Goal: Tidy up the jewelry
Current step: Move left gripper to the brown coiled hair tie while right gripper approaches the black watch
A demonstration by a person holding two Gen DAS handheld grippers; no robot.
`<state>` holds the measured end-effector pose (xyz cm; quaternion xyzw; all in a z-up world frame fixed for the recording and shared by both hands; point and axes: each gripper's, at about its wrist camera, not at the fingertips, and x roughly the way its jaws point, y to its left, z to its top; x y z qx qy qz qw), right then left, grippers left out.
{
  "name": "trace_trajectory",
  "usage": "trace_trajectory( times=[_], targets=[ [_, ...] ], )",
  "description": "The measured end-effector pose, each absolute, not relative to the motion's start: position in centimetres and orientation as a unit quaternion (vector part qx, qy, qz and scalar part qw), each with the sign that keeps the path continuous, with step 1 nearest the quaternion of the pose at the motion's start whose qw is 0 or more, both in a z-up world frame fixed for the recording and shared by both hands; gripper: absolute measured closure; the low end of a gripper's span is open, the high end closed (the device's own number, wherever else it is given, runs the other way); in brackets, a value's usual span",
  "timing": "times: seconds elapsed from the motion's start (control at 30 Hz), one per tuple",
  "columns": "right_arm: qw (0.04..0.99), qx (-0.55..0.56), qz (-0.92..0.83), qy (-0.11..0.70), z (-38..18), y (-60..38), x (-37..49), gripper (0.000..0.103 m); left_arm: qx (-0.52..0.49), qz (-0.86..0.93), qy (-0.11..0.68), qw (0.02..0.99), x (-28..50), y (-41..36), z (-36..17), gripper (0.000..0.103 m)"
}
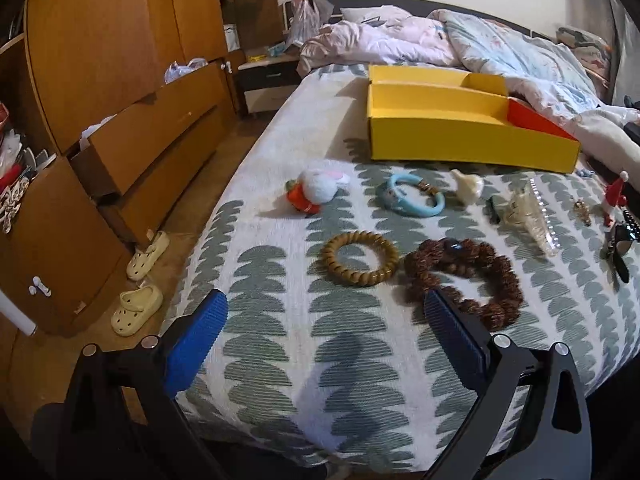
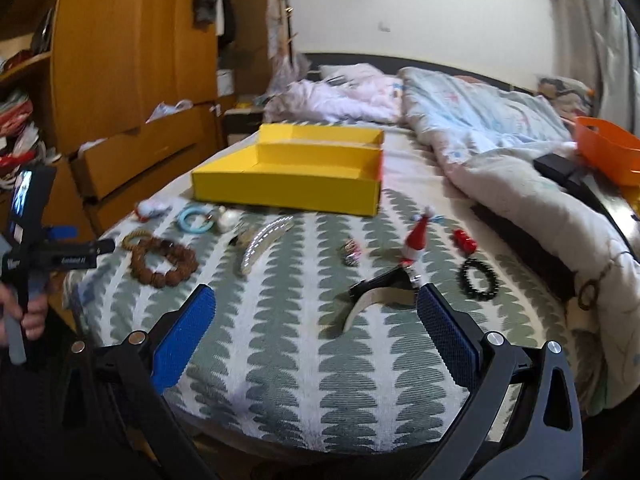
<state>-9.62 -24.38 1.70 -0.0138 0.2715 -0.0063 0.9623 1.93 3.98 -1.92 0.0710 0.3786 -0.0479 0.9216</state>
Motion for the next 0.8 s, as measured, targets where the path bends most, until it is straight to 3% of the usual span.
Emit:
trace_trajectory(
  times=[0.37, 0.8],
  targets=[
    [0.953, 0.073, -0.004, 0.295, 0.6, -26.4, -8.0, 0.003, 0.042, -0.063, 0.404, 0.912, 3.3, 4.9, -2.6, 0.005],
    [0.949, 0.092, 0.006, 0.301, 0.6, -26.9, -7.6, 0.003, 0.04, -0.107, 0.404, 0.907, 3.0, 1.9, -2.4, 0.005]
  ],
)
